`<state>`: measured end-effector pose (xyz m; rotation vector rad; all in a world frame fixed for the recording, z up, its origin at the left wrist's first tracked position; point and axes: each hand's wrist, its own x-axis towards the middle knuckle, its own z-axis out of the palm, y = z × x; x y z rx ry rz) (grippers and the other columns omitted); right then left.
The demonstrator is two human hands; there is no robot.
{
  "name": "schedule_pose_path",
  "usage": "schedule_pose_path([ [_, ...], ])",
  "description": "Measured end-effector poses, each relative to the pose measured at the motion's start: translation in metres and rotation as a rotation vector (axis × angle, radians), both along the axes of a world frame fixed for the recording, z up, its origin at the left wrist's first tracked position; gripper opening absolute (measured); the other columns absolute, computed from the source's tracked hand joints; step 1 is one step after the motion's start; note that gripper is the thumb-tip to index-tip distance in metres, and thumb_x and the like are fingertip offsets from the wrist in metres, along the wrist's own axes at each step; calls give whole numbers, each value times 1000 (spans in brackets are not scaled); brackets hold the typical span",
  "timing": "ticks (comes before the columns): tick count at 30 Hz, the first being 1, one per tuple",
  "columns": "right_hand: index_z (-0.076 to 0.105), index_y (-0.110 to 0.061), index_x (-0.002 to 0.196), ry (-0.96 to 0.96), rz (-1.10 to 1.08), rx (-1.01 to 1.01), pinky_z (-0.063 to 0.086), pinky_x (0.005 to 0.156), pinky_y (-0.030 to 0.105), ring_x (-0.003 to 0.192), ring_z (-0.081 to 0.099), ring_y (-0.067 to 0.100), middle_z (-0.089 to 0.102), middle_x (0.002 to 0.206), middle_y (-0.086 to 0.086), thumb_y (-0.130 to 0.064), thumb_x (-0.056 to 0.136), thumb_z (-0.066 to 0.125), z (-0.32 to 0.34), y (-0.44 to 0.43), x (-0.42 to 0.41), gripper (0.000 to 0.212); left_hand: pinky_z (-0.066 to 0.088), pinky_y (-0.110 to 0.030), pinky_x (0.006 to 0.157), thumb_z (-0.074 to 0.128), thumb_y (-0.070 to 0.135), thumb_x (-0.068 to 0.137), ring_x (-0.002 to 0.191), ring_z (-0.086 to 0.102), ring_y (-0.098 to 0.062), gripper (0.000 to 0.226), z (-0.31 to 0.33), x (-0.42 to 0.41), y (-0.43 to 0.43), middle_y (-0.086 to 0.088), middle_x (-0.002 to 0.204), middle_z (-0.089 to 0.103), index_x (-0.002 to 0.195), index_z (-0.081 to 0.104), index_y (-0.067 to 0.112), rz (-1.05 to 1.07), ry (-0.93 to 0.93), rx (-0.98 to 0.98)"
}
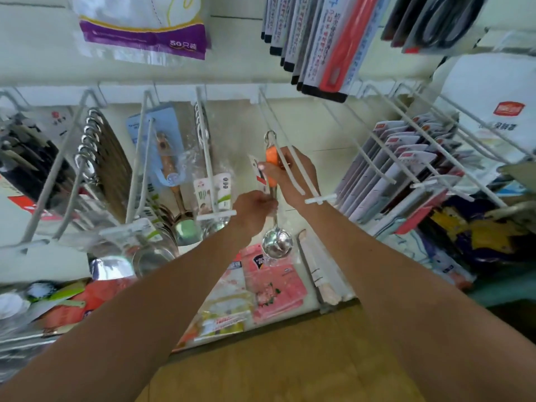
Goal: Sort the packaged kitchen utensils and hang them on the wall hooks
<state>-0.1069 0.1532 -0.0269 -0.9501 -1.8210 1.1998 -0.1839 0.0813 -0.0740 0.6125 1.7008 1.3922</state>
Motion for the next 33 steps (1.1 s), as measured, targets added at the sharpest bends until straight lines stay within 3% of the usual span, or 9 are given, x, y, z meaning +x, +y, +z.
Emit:
schedule_pose_path([
  [4,59,-3,86,25,-5,-18,45,54,9,52,59,-5,60,68,-2,1,81,75,5,-20,17,17,44,-8,50,66,3,85,60,61,-7,5,-1,11,-22,-3,71,67,83,69,6,-81,143,-29],
  [8,59,-1,85,55,-34,-62,48,55,16,51,60,1,60,66,1,3,80,75,8,-43,32,17,47,-22,65,70,8,84,67,65,-14,19,2,21,-50,2,67,68,70,68,21,-127,204,-3],
  [12,68,-3,87,-84,-92,-16,47,69,21,64,62,5,66,72,-2,-24,80,80,5,-64,50,25,45,-26,69,72,10,83,67,62,-15,19,10,39,-80,2,68,67,70,67,23,-161,207,-17],
  [14,67,-7,91,-109,-96,4,44,68,14,68,57,5,63,77,-4,-26,81,79,7,-78,60,25,47,-29,73,72,11,83,68,59,-15,19,12,48,-92,3,68,65,70,67,23,-172,214,-22],
  [21,64,-8,93,-98,-131,-7,46,69,22,71,53,9,59,78,-5,-22,81,79,10,-124,92,24,47,-27,70,74,15,82,71,61,-18,10,17,74,-133,0,72,66,75,70,20,-214,264,-64],
  [24,63,-12,90,-77,-142,-28,43,65,14,66,51,3,57,75,-8,-21,81,79,11,-147,100,21,45,-24,64,72,15,83,70,61,-16,7,21,81,-155,1,72,66,78,70,17,-247,267,-66],
  [28,62,-15,87,-86,-91,-31,44,66,20,66,50,7,56,74,-6,-22,81,80,11,-183,95,20,41,-20,58,71,12,86,63,54,-10,6,22,78,-197,2,67,62,80,69,13,-243,220,-74],
  [31,62,-13,86,-86,-48,-51,43,63,16,60,48,-1,55,70,-10,-19,81,79,9,-218,72,19,42,-21,59,70,10,86,63,53,-16,9,20,56,-232,-5,69,61,78,67,11,-240,205,-103],
  [33,64,-11,88,-78,-19,-80,48,68,22,65,52,1,61,74,-3,-20,81,80,6,-245,50,19,42,-27,62,71,11,86,68,54,-22,10,16,33,-258,-11,73,62,77,67,11,-222,205,-139],
])
